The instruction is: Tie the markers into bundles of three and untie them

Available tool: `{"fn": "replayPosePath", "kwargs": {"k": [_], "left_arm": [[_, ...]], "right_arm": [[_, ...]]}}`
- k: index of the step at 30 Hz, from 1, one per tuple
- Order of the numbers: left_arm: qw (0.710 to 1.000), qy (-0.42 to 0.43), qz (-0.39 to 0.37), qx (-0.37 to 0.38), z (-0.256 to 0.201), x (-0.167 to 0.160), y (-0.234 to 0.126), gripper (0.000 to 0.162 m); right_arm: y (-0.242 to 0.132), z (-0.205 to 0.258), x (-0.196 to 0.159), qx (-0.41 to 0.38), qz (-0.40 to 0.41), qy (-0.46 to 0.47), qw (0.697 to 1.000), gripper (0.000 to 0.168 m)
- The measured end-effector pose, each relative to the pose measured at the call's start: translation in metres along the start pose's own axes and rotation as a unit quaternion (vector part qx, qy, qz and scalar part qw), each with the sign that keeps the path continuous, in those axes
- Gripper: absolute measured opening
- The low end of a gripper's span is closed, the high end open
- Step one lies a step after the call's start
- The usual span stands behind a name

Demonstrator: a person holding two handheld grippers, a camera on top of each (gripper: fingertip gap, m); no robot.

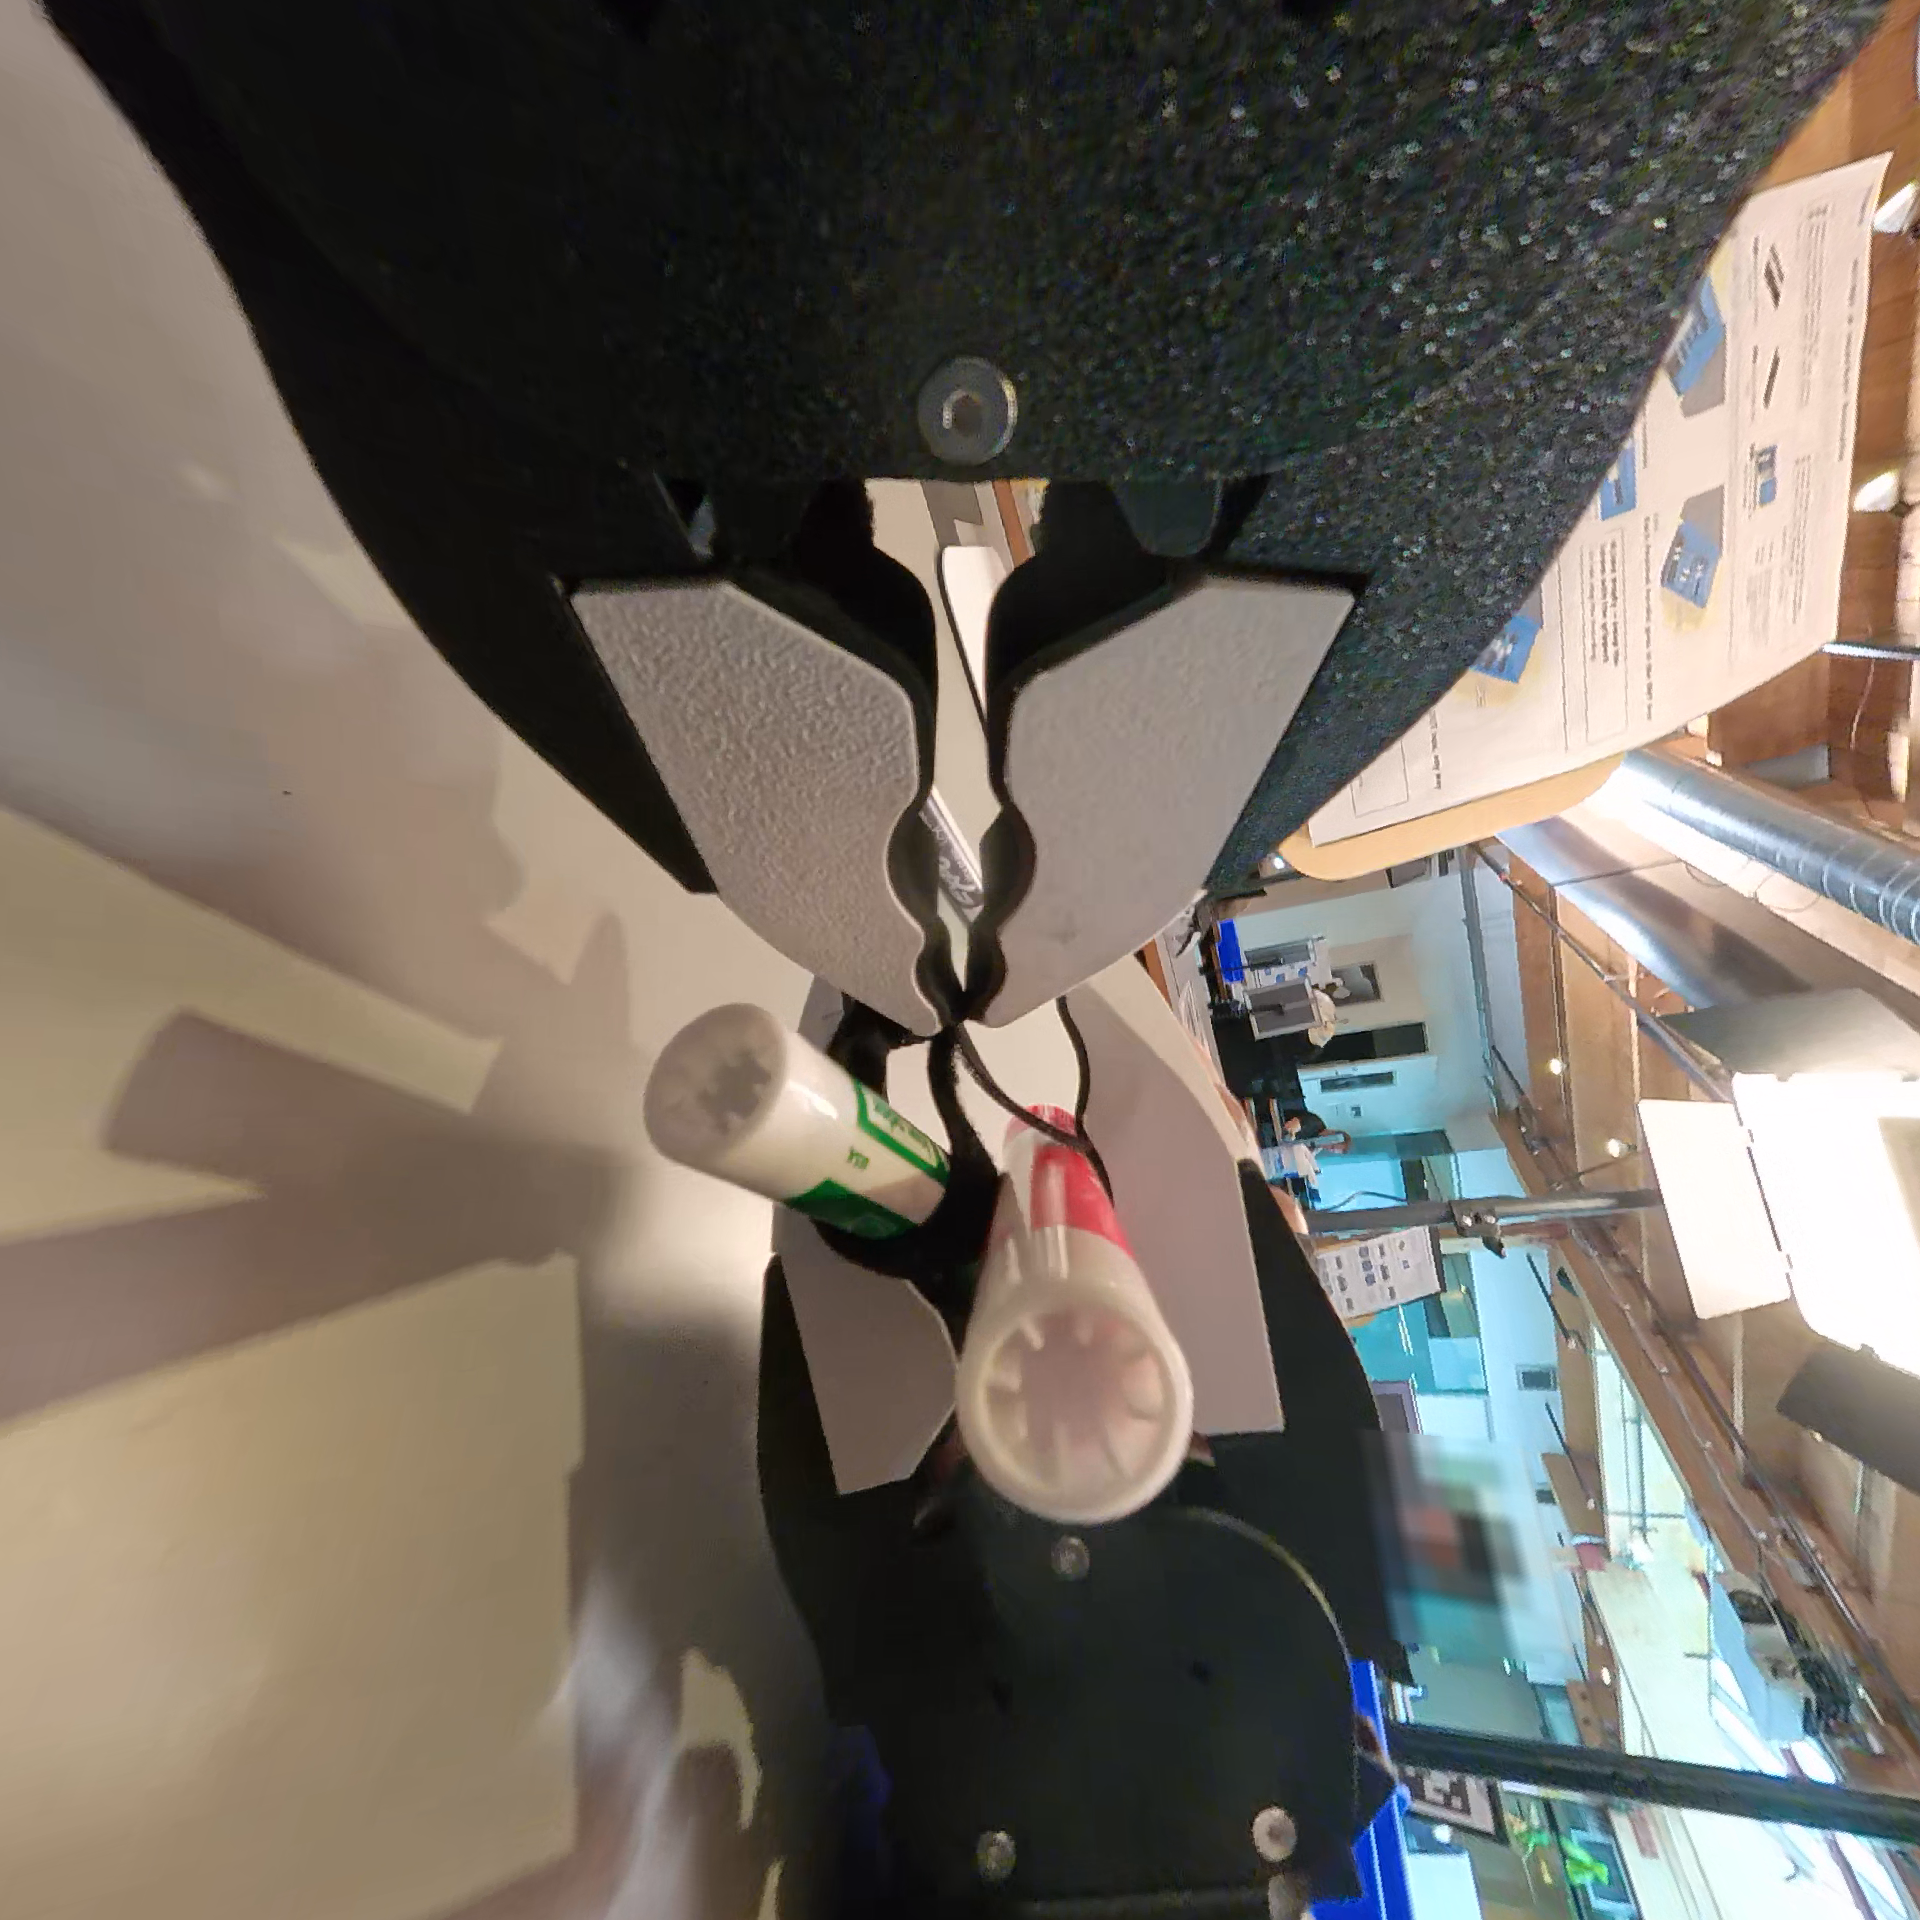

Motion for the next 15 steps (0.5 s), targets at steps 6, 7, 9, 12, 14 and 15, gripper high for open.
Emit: {"fn": "replayPosePath", "kwargs": {"k": [6,7,9,12,14,15], "left_arm": [[0.999,0.034,-0.026,-0.034,-0.01,0.009,-0.003,0.002],[0.998,0.043,-0.026,-0.041,-0.011,0.011,-0.002,0.002],[0.996,0.062,-0.022,-0.056,-0.015,0.012,-0.001,0.002],[0.993,0.084,-0.017,-0.075,-0.02,0.016,0.001,0.002],[0.994,0.08,-0.016,-0.073,-0.02,0.016,0.002,0.003],[0.995,0.071,-0.017,-0.066,-0.019,0.015,0.002,0.005]], "right_arm": [[0.0,0.01,0.008,0.037,-0.026,0.014,0.999,0.04],[-0.001,0.011,0.009,0.043,-0.029,0.014,0.999,0.04],[-0.001,0.015,0.01,0.055,-0.03,0.007,0.998,0.04],[-0.001,0.02,0.011,0.071,-0.03,-0.006,0.997,0.04],[-0.001,0.021,0.011,0.074,-0.029,-0.006,0.997,0.04],[-0.001,0.02,0.01,0.073,-0.027,-0.004,0.997,0.04]]}}
Point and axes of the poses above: each gripper's, where its closed fingertips meet, y out along the fingers, x out of its top, z = x × y across the jaws, the point moved 3 cm from there along -y, back along the fingers, and after that the axes turned 8 degrees about -z, right-handed, at the moved point
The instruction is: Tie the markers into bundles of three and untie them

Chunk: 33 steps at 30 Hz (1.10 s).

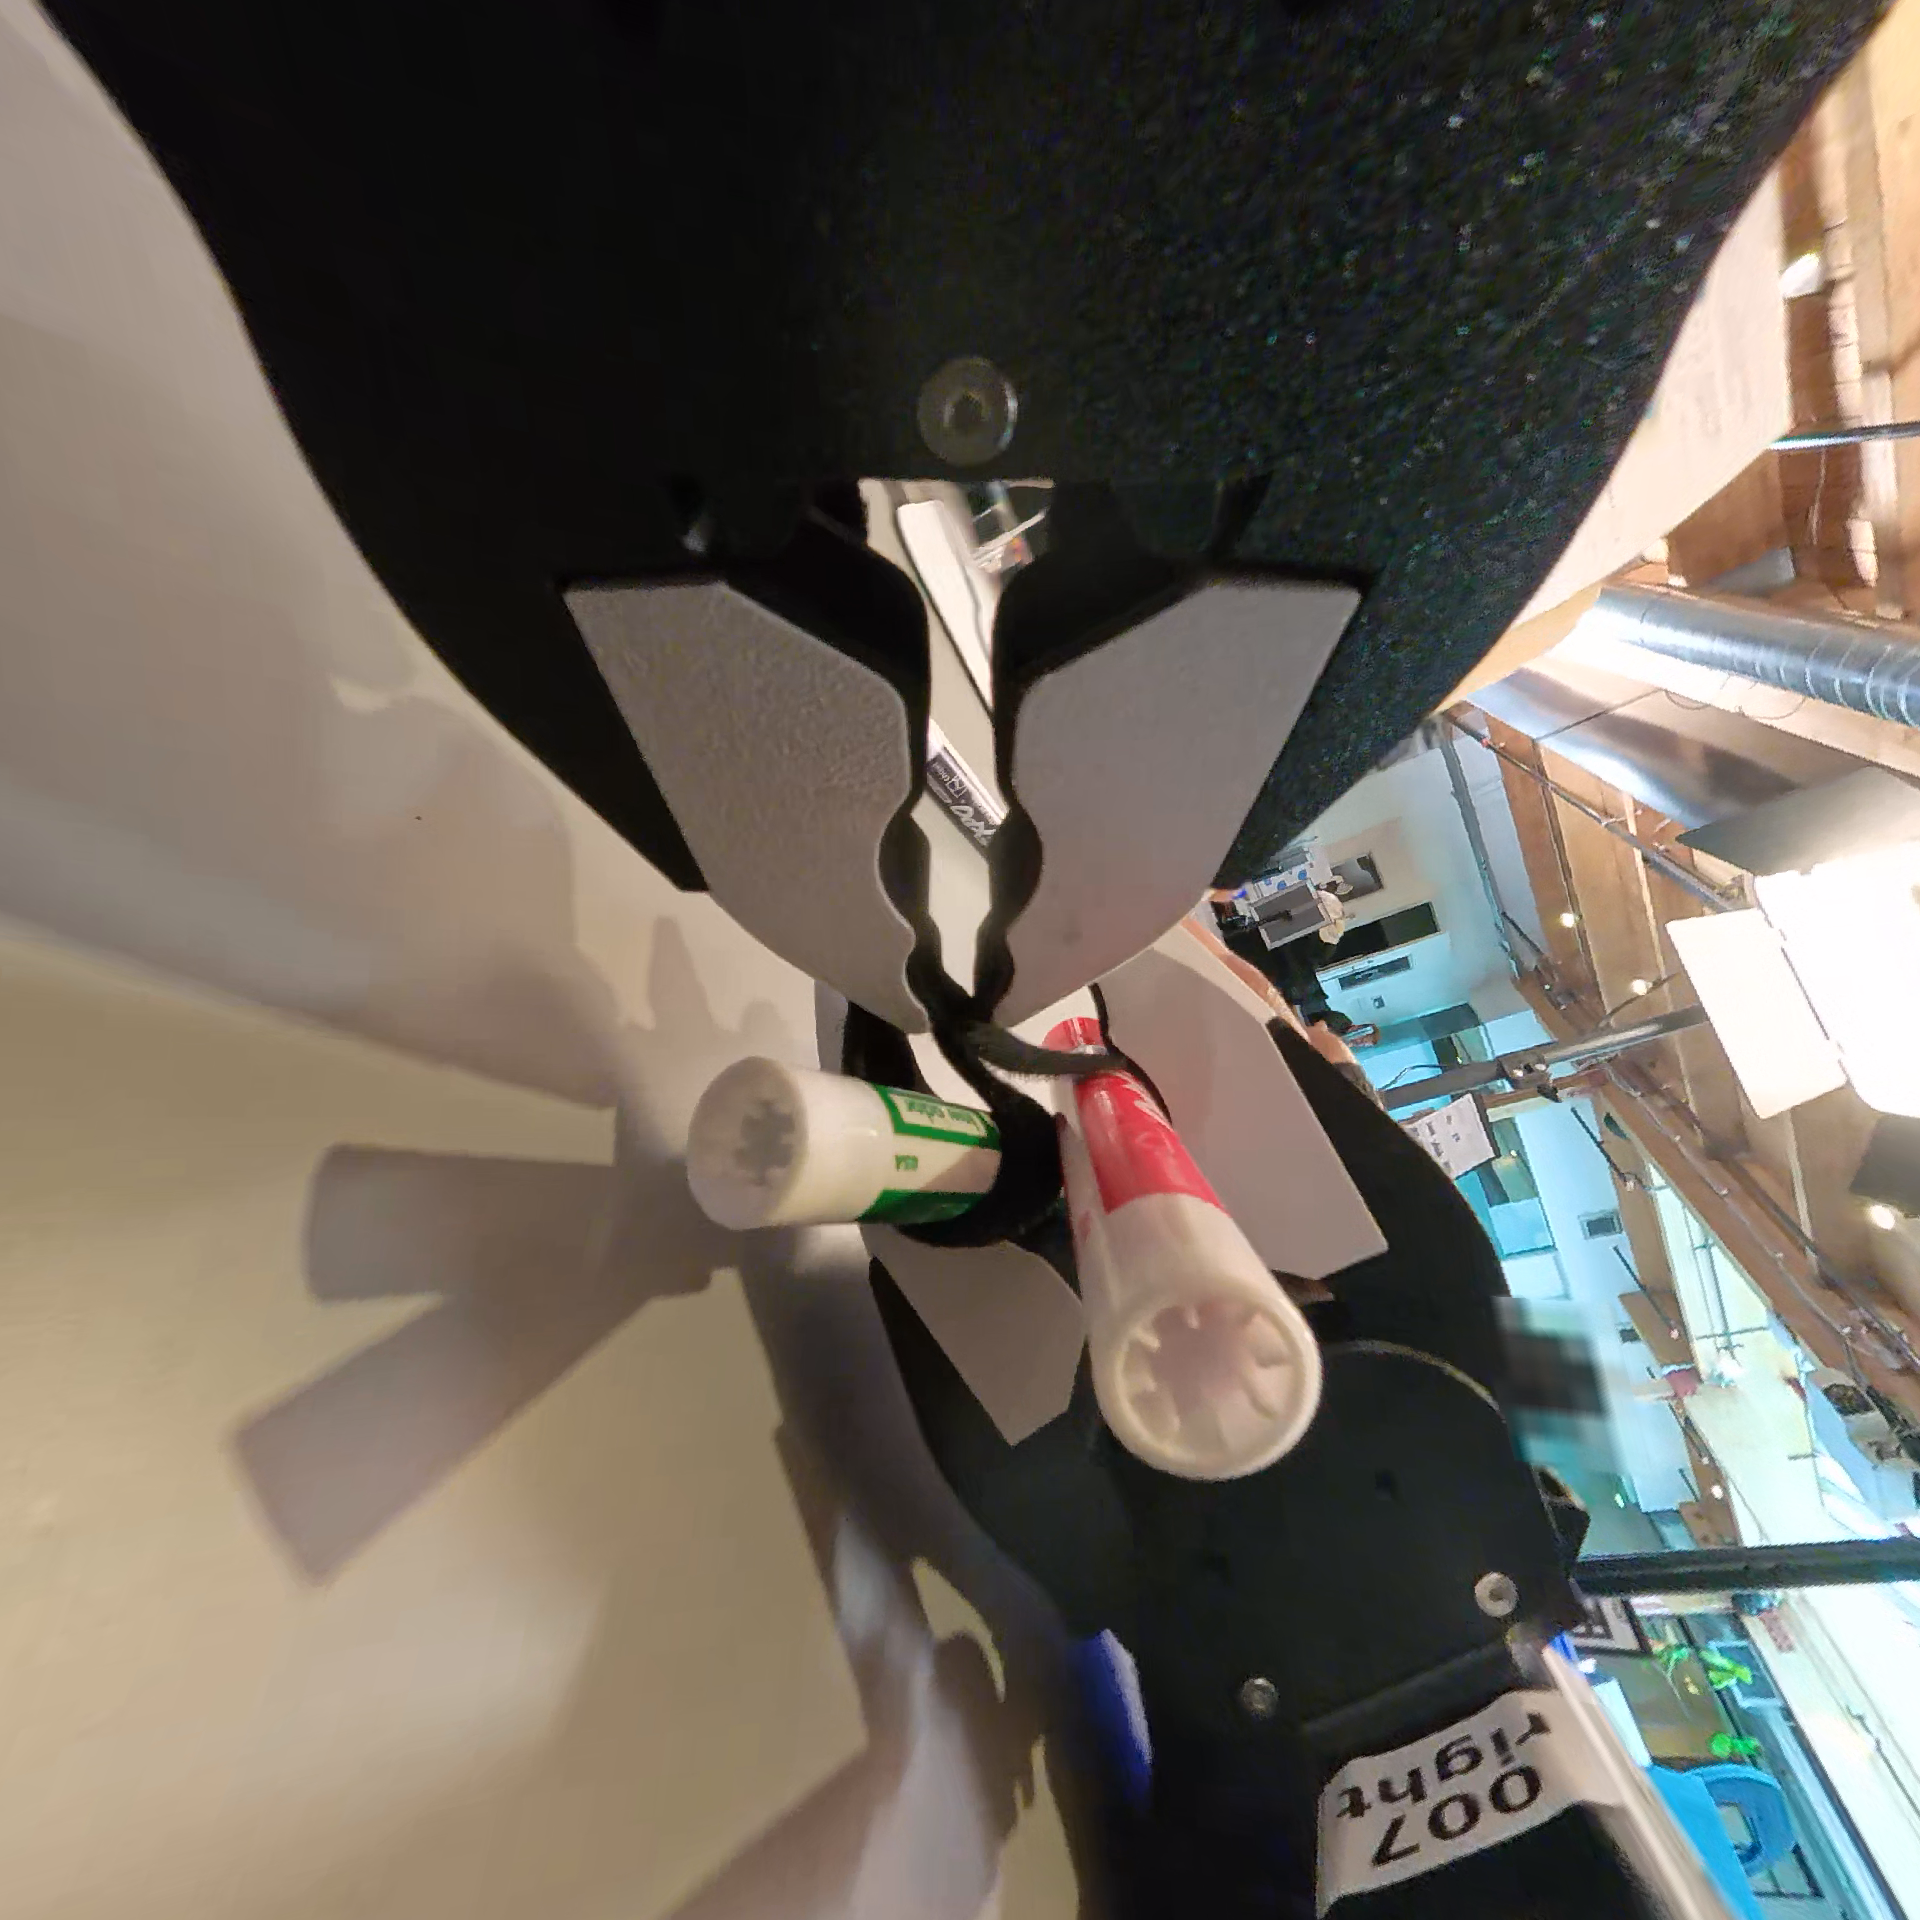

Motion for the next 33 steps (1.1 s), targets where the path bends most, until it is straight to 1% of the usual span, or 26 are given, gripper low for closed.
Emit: {"fn": "replayPosePath", "kwargs": {"k": [2,4,9,15,22,25,28,31,33], "left_arm": [[0.999,-0.028,-0.015,0.01,0.001,0.0,-0.001,0.007],[0.999,-0.044,-0.025,0.016,0.004,-0.001,-0.004,0.013],[0.998,-0.054,-0.031,0.022,0.005,0.0,-0.005,0.018],[1.0,-0.013,-0.023,0.008,-0.002,0.004,-0.001,0.005],[0.998,-0.025,-0.053,0.013,0.0,0.007,-0.005,0.002],[0.997,-0.049,-0.053,0.023,0.002,0.006,-0.004,0.003],[0.993,-0.086,-0.059,0.047,0.007,0.002,-0.006,0.006],[0.991,-0.106,-0.066,0.052,0.008,0.0,-0.008,0.016],[0.99,-0.115,-0.067,0.053,0.009,-0.001,-0.009,0.02]], "right_arm": [[-0.001,-0.001,-0.001,-0.001,-0.002,0.007,1.0,0.04],[-0.001,-0.002,-0.001,-0.001,-0.003,0.013,1.0,0.04],[0.0,-0.002,-0.002,0.0,-0.006,0.02,1.0,0.04],[0.003,0.0,-0.002,0.01,-0.008,0.023,1.0,0.04],[0.004,-0.001,0.0,0.008,-0.021,0.034,0.999,0.04],[0.004,-0.002,-0.002,0.004,-0.018,0.035,0.999,0.04],[0.003,-0.007,-0.006,-0.005,-0.017,0.052,0.999,0.04],[0.004,-0.007,-0.008,-0.006,-0.014,0.056,0.998,0.04],[0.005,-0.007,-0.008,-0.005,-0.013,0.055,0.998,0.04]]}}
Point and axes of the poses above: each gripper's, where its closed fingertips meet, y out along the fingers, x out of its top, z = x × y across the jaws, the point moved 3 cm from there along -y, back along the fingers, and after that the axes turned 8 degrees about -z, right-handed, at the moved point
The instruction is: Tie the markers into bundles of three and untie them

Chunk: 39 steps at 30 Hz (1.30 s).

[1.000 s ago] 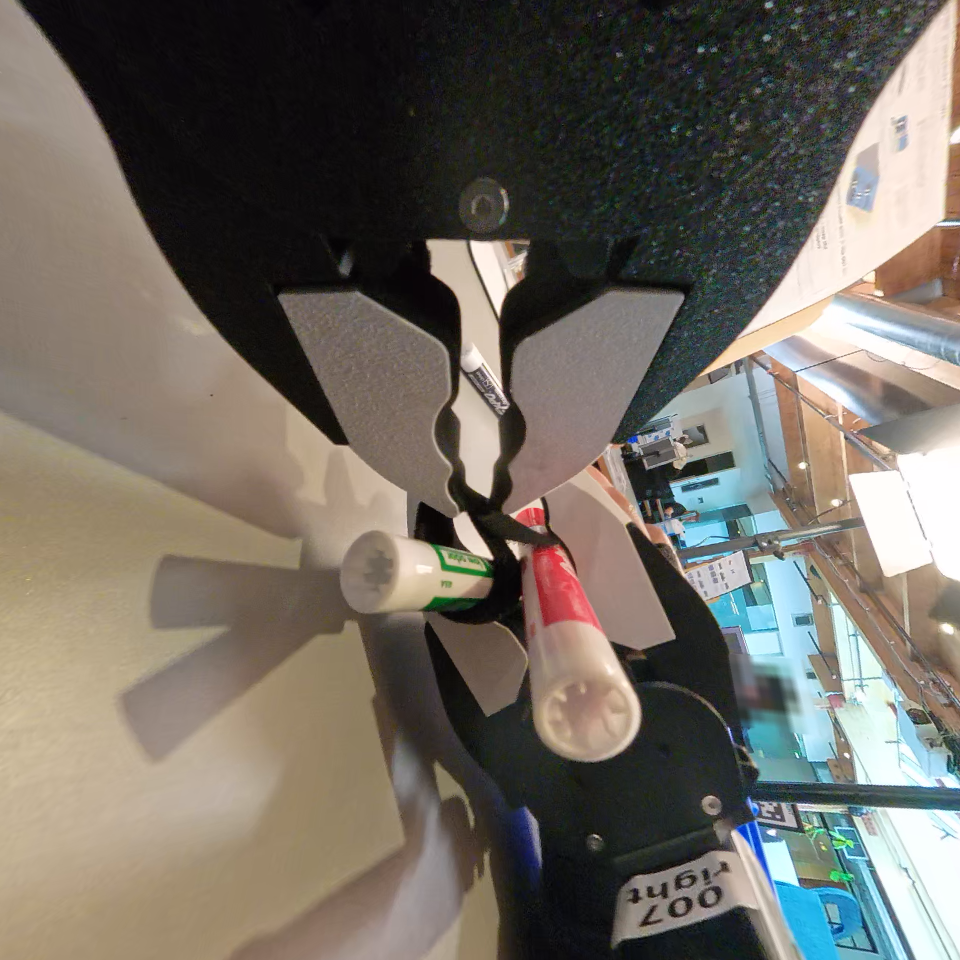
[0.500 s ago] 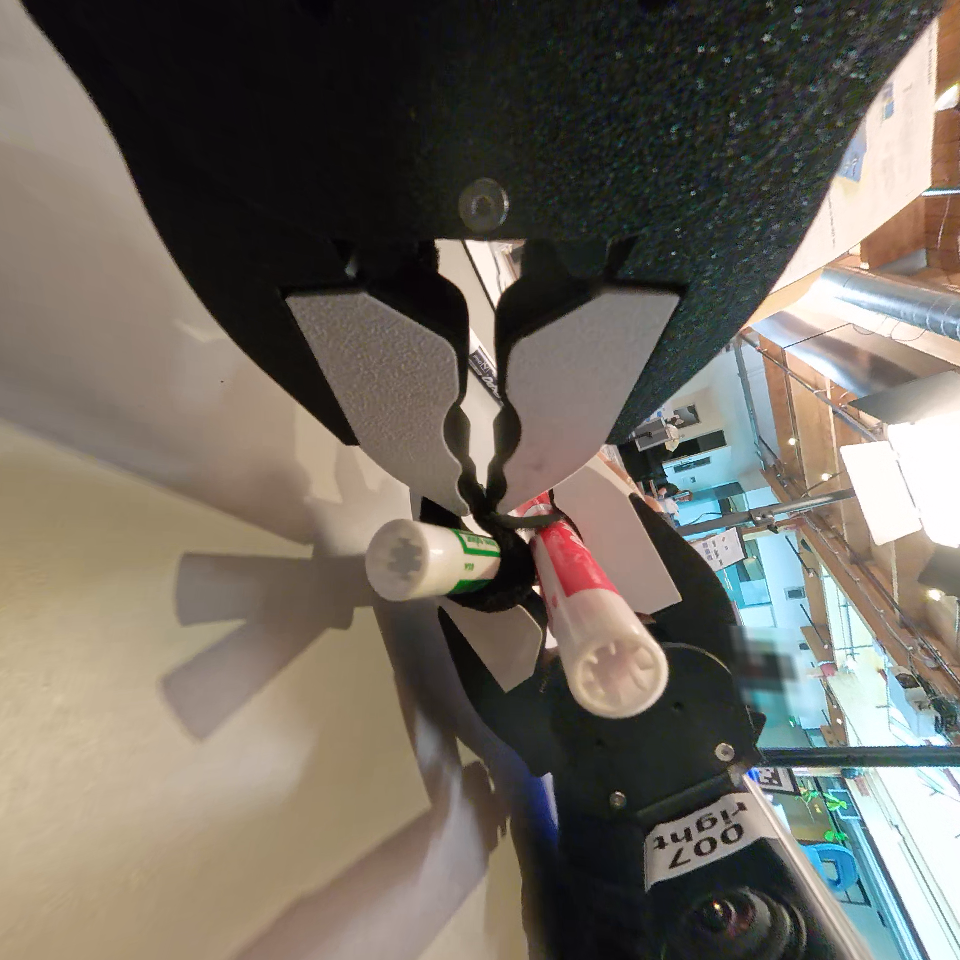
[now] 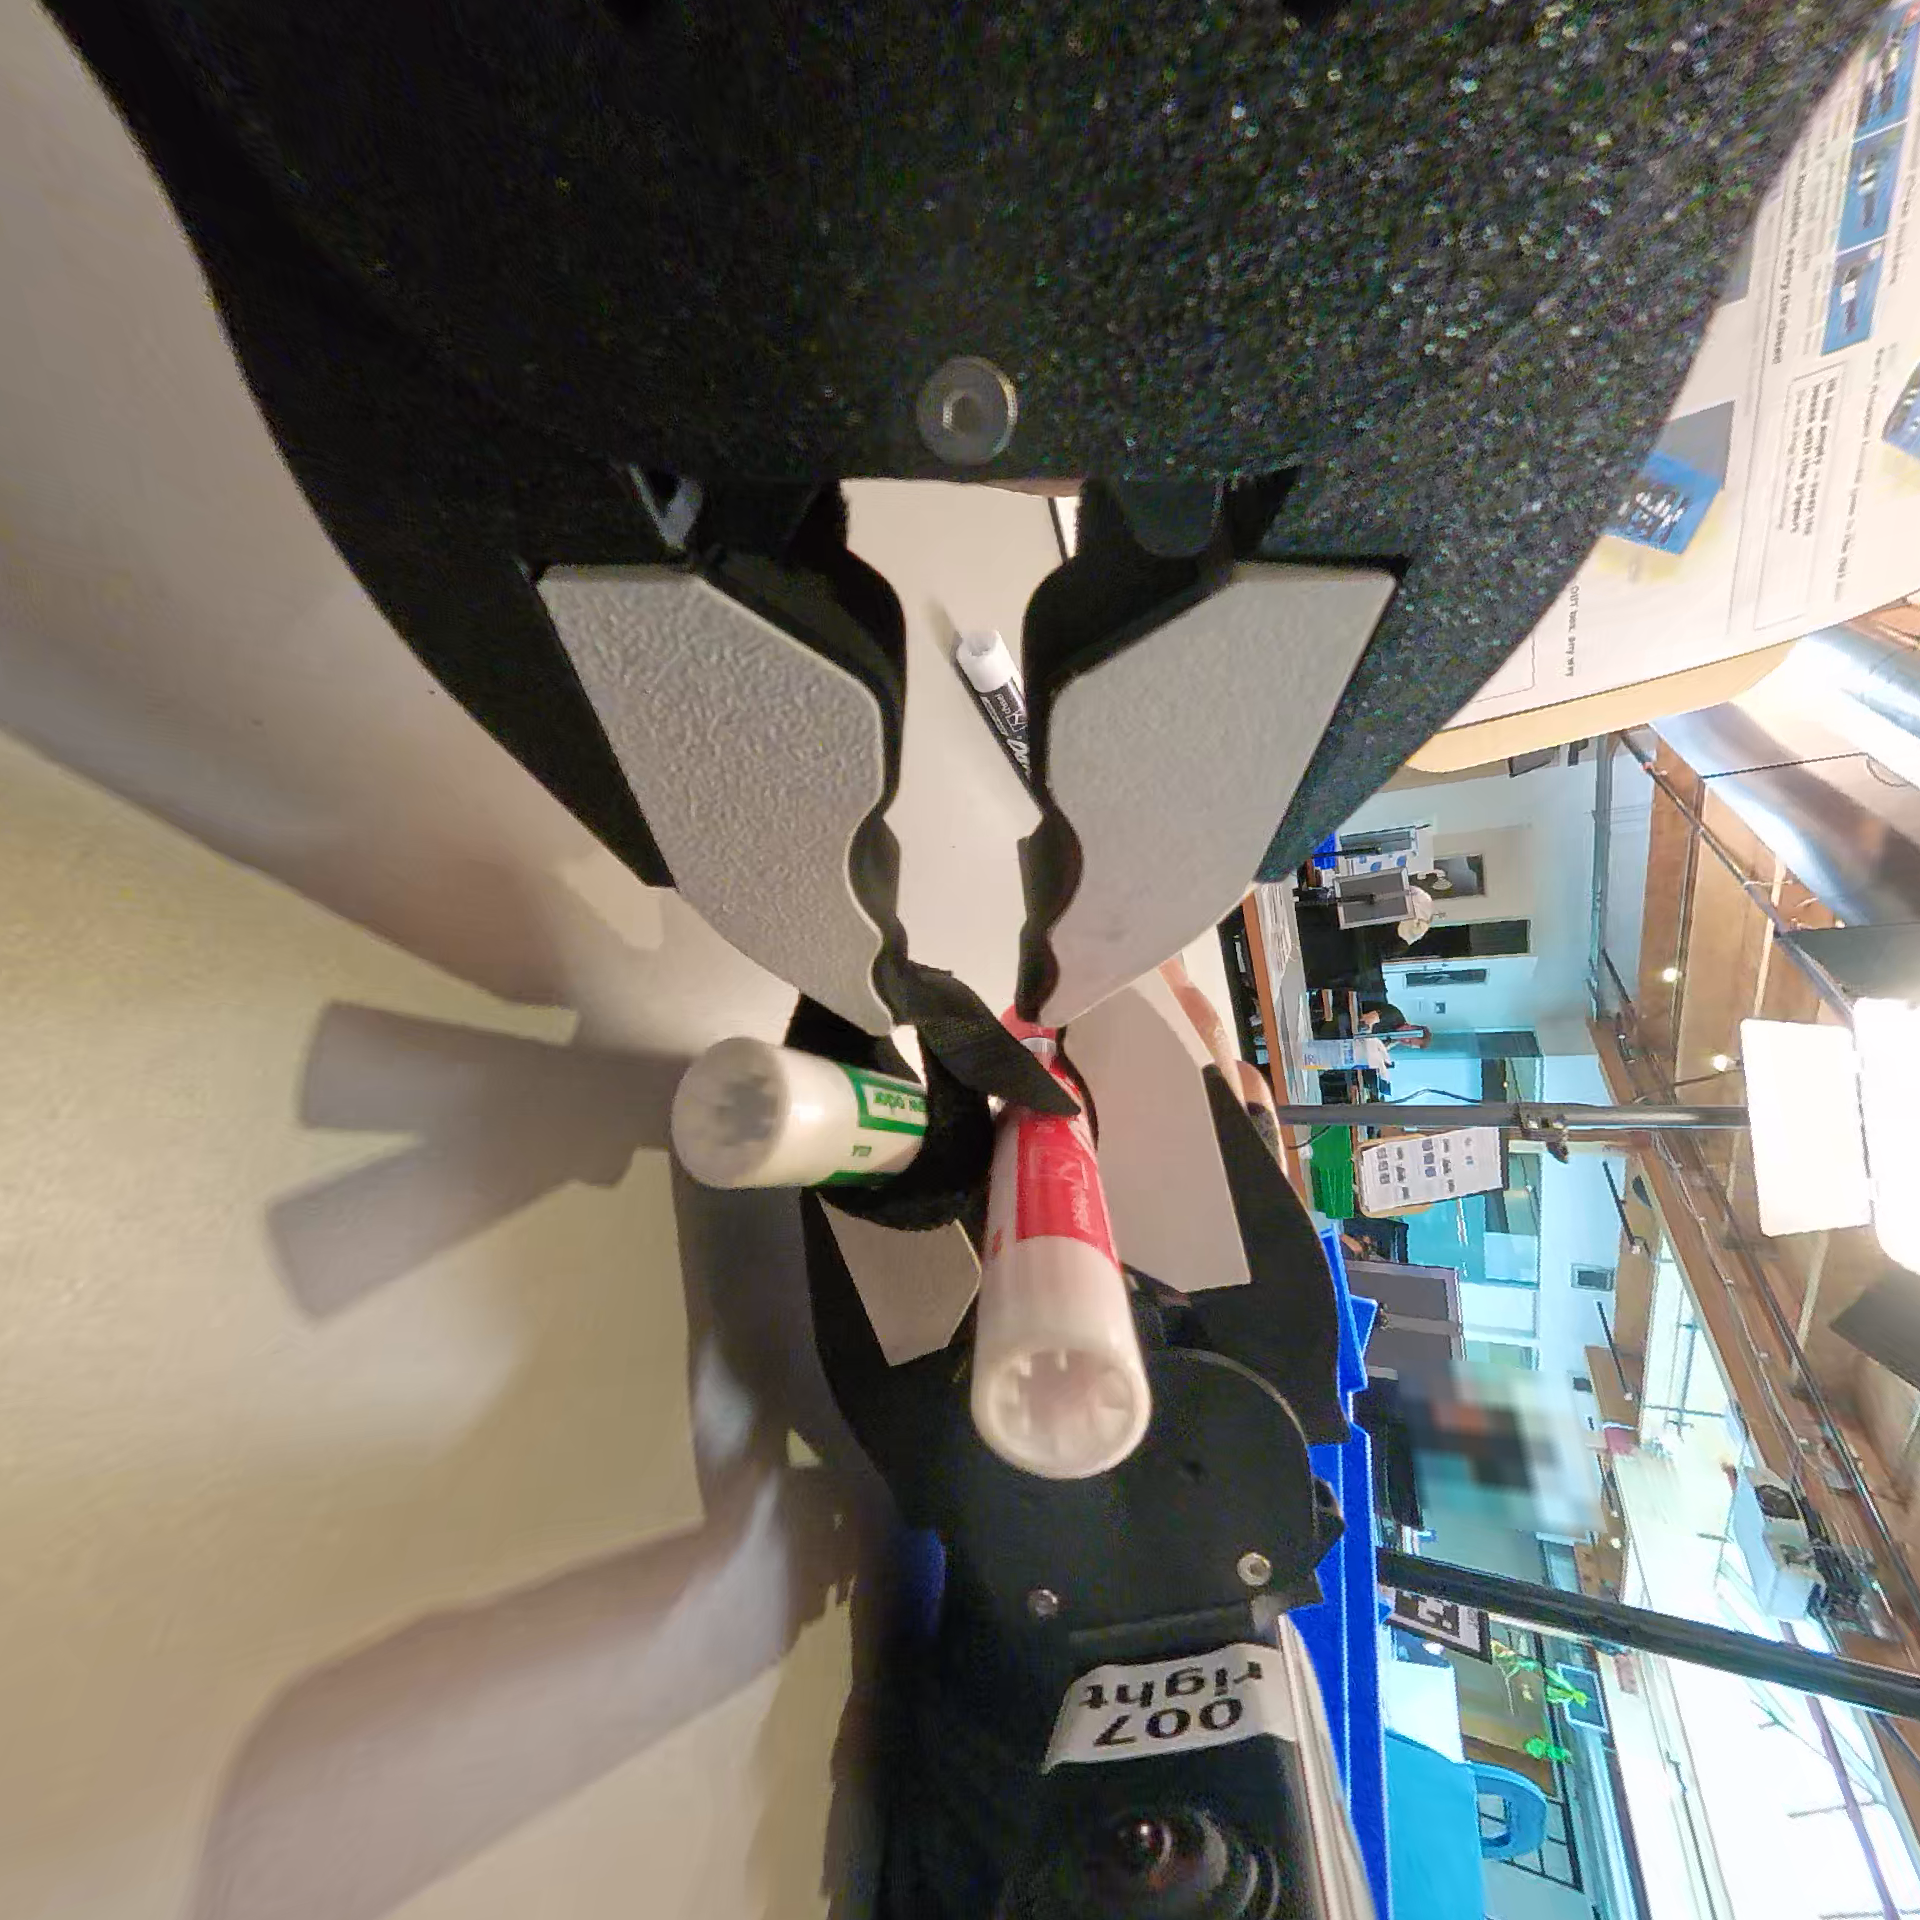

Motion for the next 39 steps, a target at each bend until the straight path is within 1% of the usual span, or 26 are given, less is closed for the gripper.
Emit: {"fn": "replayPosePath", "kwargs": {"k": [5,9,12,16,18,22,25,28,30,33,35,39], "left_arm": [[1.0,0.0,-0.008,0.006,0.001,0.003,0.0,0.025],[1.0,0.019,-0.002,0.003,0.0,0.003,0.0,0.025],[0.999,0.036,0.004,-0.005,-0.004,0.003,0.001,0.018],[0.998,0.056,0.015,-0.006,-0.007,0.003,0.005,0.013],[0.998,0.059,0.012,-0.01,-0.008,0.004,0.006,0.005],[0.999,0.036,-0.012,-0.021,-0.01,0.008,0.005,0.003],[1.0,0.016,-0.011,-0.005,-0.006,0.005,0.005,0.004],[0.999,-0.042,-0.023,0.013,0.0,-0.001,0.003,0.007],[0.996,-0.083,-0.037,0.021,0.003,-0.005,0.0,0.016],[0.989,-0.136,-0.06,0.026,0.008,-0.008,-0.004,0.02],[0.987,-0.144,-0.067,0.033,0.01,-0.008,-0.005,0.02],[0.989,-0.133,-0.06,0.032,0.007,-0.006,0.0,0.019]], "right_arm": [[0.001,-0.001,-0.002,-0.001,0.0,0.01,1.0,0.04],[0.001,-0.002,-0.002,-0.002,0.001,0.016,1.0,0.04],[0.001,-0.002,-0.002,-0.001,0.0,0.018,1.0,0.04],[0.002,-0.001,-0.002,0.002,0.0,0.013,1.0,0.04],[0.002,0.0,-0.001,0.005,-0.002,0.01,1.0,0.04],[0.003,0.001,0.001,0.007,-0.004,0.003,1.0,0.04],[0.002,-0.001,-0.002,0.001,-0.002,0.009,1.0,0.04],[0.0,-0.007,-0.005,-0.014,0.0,0.025,1.0,0.04],[-0.001,-0.01,-0.007,-0.025,0.001,0.032,0.999,0.04],[-0.001,-0.013,-0.01,-0.035,0.006,0.035,0.999,0.04],[-0.001,-0.014,-0.012,-0.042,0.011,0.035,0.998,0.04],[-0.002,-0.017,-0.013,-0.05,0.012,0.042,0.998,0.039]]}}
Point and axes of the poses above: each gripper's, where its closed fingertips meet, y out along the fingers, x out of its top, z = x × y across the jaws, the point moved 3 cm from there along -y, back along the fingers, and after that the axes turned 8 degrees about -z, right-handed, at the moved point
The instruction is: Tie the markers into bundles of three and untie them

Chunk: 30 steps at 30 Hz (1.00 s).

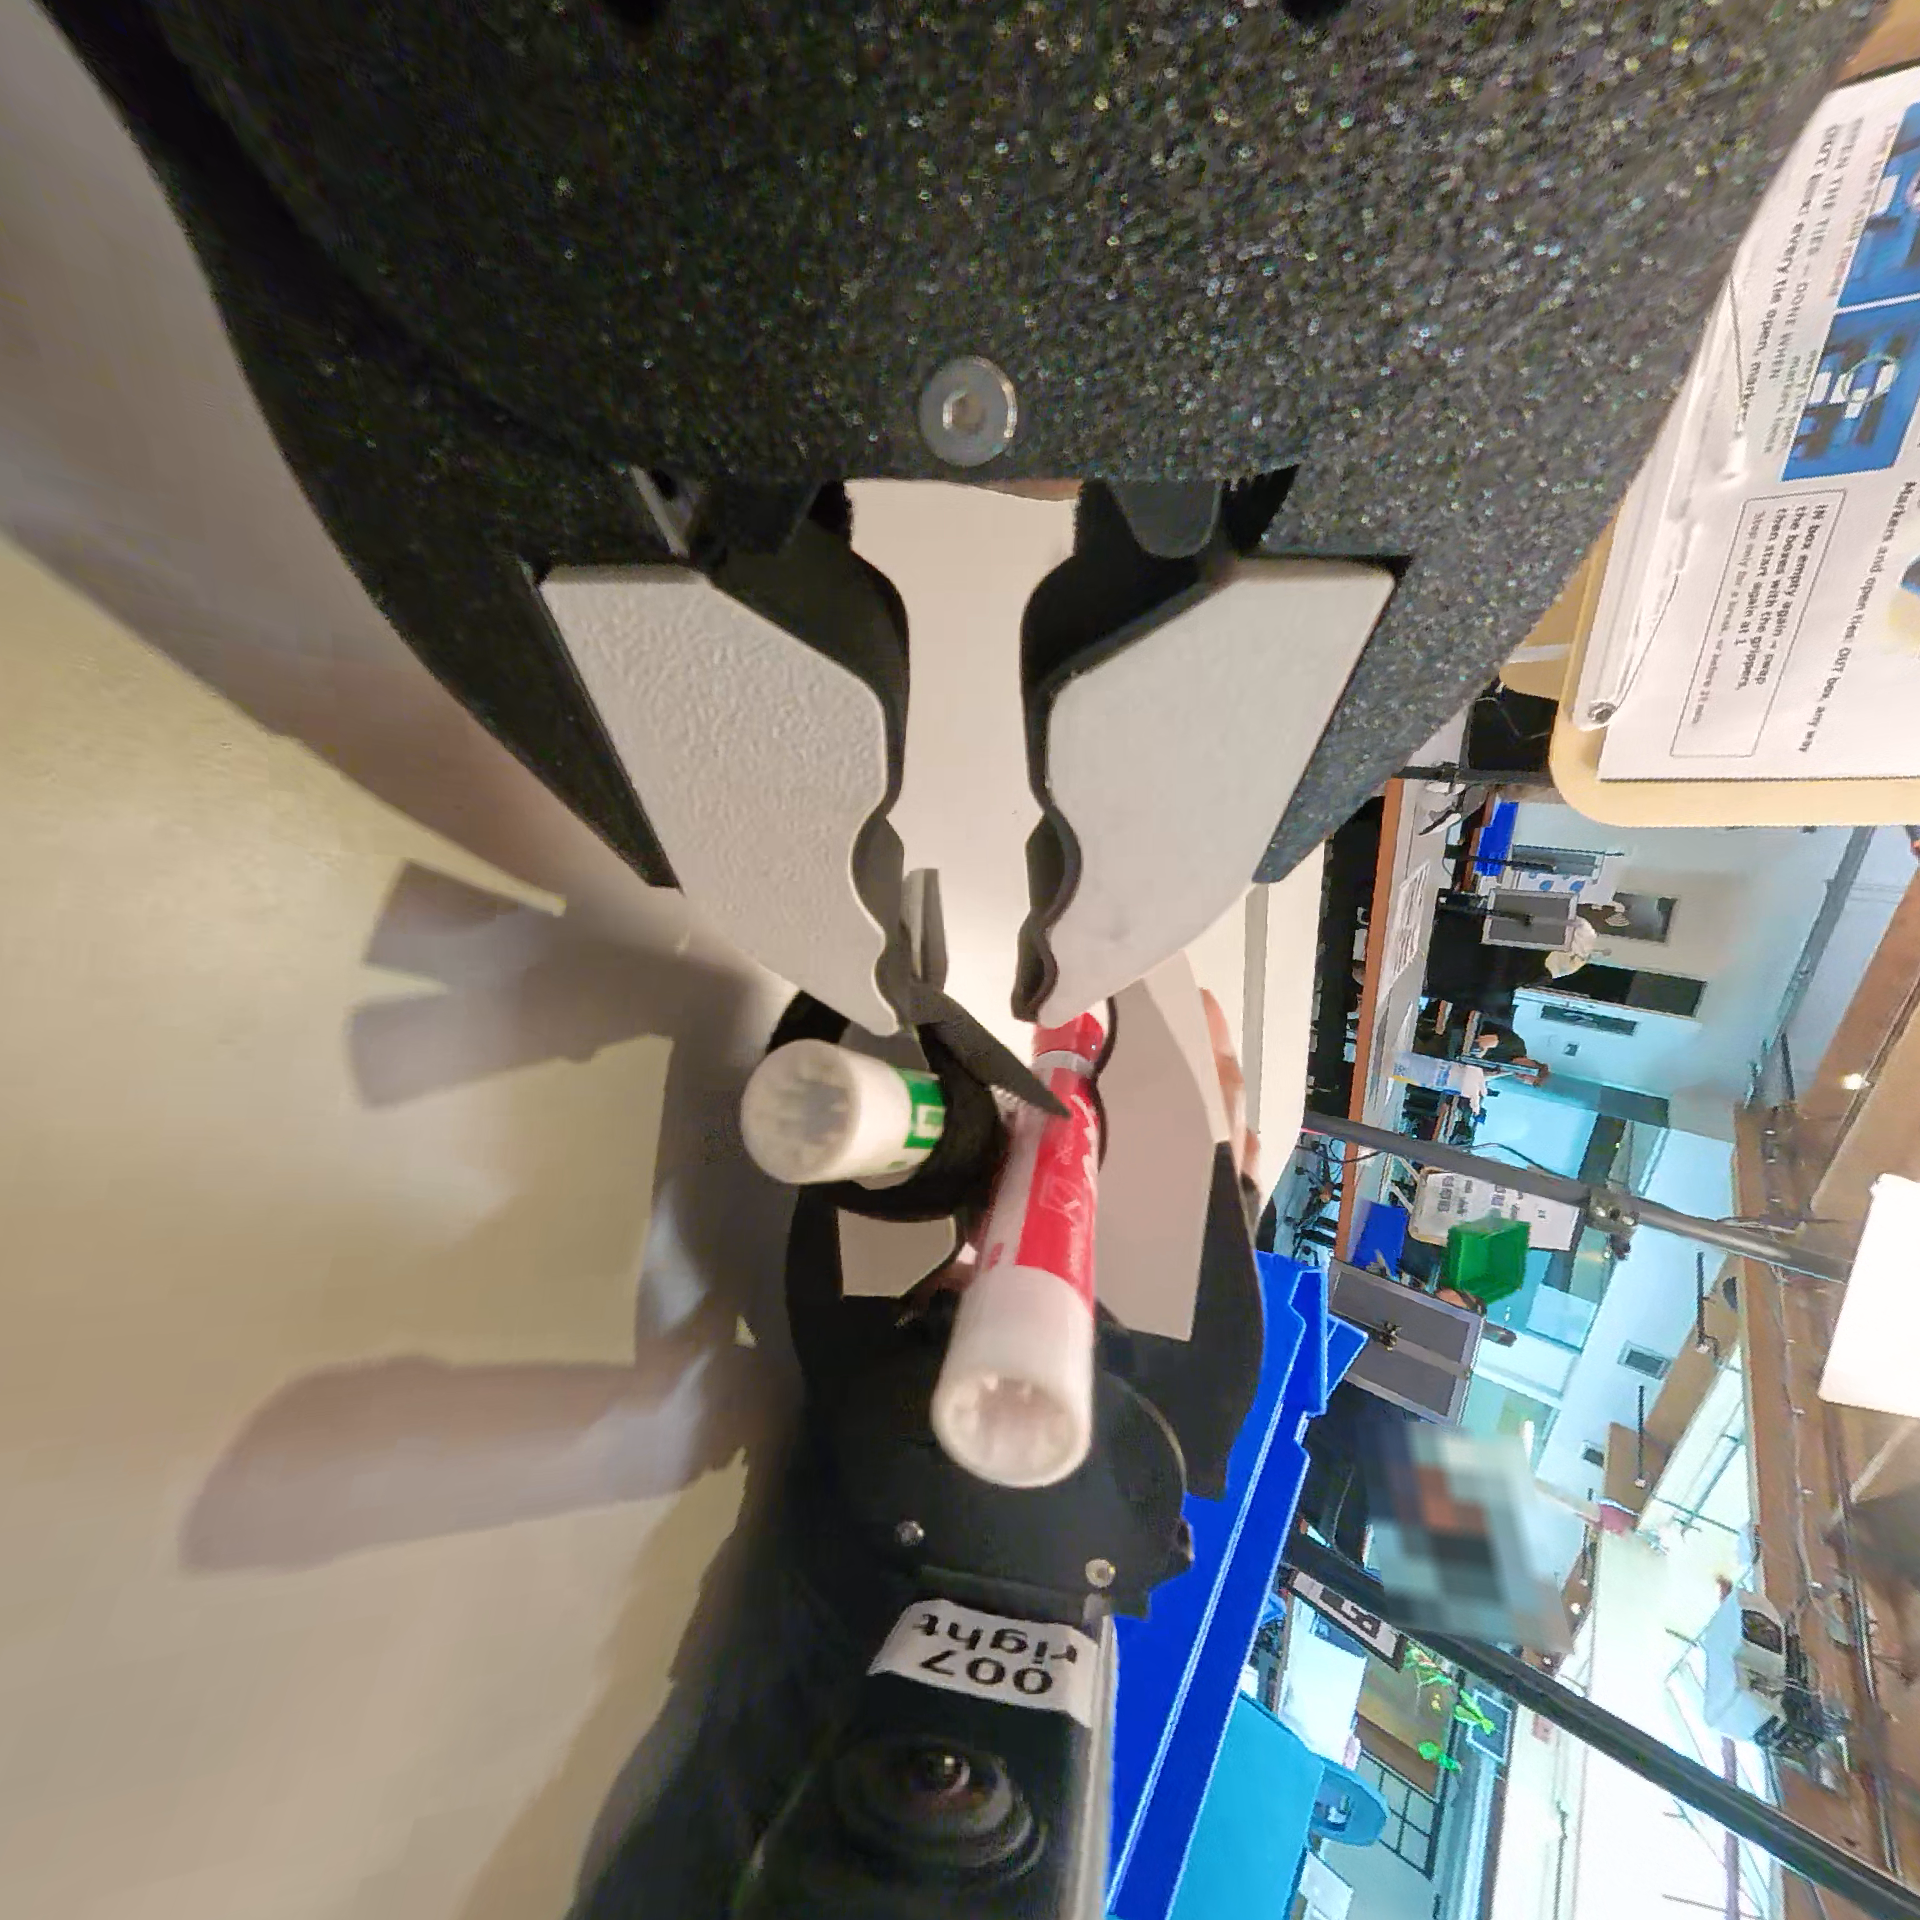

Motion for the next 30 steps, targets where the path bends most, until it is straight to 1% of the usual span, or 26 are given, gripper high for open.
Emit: {"fn": "replayPosePath", "kwargs": {"k": [2,5,8,11,14,18,21,26,30], "left_arm": [[1.0,0.013,0.003,0.004,-0.001,0.0,0.002,0.017],[1.0,0.018,0.002,0.017,0.0,-0.001,0.004,0.004],[1.0,0.001,-0.011,0.026,0.004,0.0,0.002,0.003],[1.0,-0.01,-0.009,0.021,0.004,-0.003,0.001,0.003],[0.999,-0.048,-0.015,0.009,0.003,-0.003,0.002,0.003],[0.995,-0.095,-0.01,0.011,0.007,-0.007,0.003,0.004],[0.992,-0.125,-0.001,0.025,0.013,-0.009,0.003,0.005],[0.982,-0.185,-0.012,0.043,0.02,-0.006,0.006,0.006],[0.967,-0.245,-0.024,0.064,0.028,-0.008,0.007,0.01]], "right_arm": [[0.0,-0.002,-0.001,-0.006,0.003,-0.002,1.0,0.039],[-0.001,-0.004,-0.002,-0.011,0.009,-0.002,1.0,0.039],[-0.001,-0.004,-0.004,-0.01,0.015,-0.006,1.0,0.039],[-0.001,-0.006,-0.003,-0.018,0.015,-0.015,1.0,0.039],[-0.001,-0.006,0.0,-0.02,0.01,-0.024,0.999,0.039],[-0.001,-0.007,-0.001,-0.028,0.014,-0.031,0.999,0.039],[-0.002,-0.013,-0.003,-0.047,0.024,-0.033,0.998,0.039],[-0.003,-0.02,-0.004,-0.075,0.035,-0.047,0.995,0.039],[-0.004,-0.026,-0.008,-0.093,0.043,-0.039,0.994,0.039]]}}
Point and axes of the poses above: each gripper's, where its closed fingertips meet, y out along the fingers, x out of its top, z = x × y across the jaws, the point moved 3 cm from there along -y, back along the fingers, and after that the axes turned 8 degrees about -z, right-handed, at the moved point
